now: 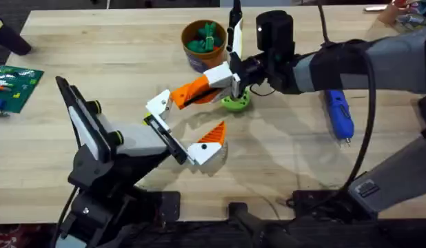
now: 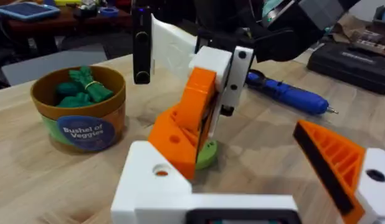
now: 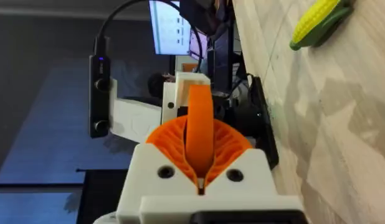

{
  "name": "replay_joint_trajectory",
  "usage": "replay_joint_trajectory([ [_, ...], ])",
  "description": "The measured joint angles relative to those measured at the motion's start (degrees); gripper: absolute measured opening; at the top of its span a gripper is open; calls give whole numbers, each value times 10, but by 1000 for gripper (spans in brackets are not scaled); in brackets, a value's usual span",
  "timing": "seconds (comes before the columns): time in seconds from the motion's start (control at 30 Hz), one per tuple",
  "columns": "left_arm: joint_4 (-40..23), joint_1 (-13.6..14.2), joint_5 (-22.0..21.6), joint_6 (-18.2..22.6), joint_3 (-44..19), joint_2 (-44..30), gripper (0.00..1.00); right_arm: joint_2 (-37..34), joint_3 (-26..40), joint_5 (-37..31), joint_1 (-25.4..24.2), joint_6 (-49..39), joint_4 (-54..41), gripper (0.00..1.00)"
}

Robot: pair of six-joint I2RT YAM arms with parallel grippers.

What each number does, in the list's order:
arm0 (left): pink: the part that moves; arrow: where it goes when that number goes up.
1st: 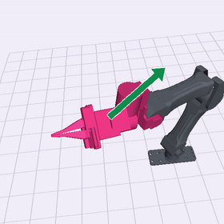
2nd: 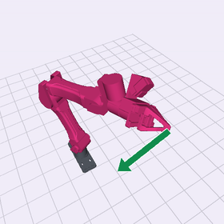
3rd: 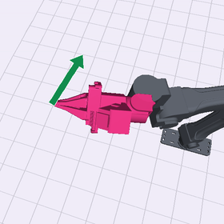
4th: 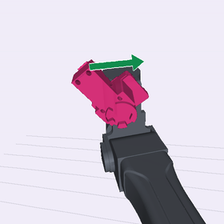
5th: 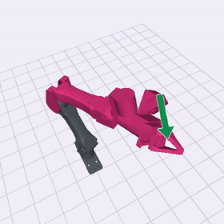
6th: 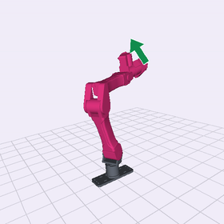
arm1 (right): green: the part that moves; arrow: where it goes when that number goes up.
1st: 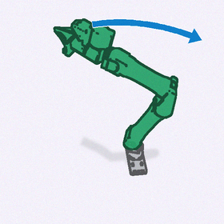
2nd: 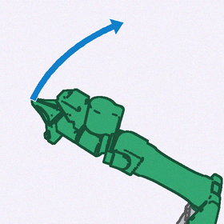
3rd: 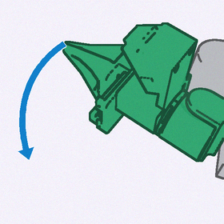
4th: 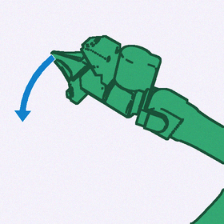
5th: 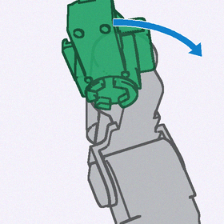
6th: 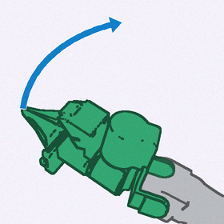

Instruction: Pick up the gripper from the table and insert it into the empty holder that is missing its gripper. Then pick up a screw, insert it into the mounting hole, and use the screwdriver to tighten it. Finally, clean up the table by picking up the vegetable and placing it into the bucket.

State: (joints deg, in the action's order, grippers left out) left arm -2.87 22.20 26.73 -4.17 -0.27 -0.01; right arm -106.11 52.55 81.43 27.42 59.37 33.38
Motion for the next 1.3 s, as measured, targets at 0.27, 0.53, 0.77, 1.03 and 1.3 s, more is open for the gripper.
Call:
replay_joint_trajectory([
  [0.27,4,0,0,7,0,0,988,22,-1,-3,1,-10,-6,30],
  [0.53,0,0,0,7,0,0,988,22,-2,-3,18,-11,-21,29],
  [0.77,-1,-1,-11,5,0,0,988,22,-2,-13,35,-11,-21,30],
  [1.03,-2,-5,-34,-4,0,0,988,22,-2,-42,47,-13,-16,31],
  [1.3,-3,-11,-37,-9,0,0,988,22,-2,-54,54,-26,-14,29],
])
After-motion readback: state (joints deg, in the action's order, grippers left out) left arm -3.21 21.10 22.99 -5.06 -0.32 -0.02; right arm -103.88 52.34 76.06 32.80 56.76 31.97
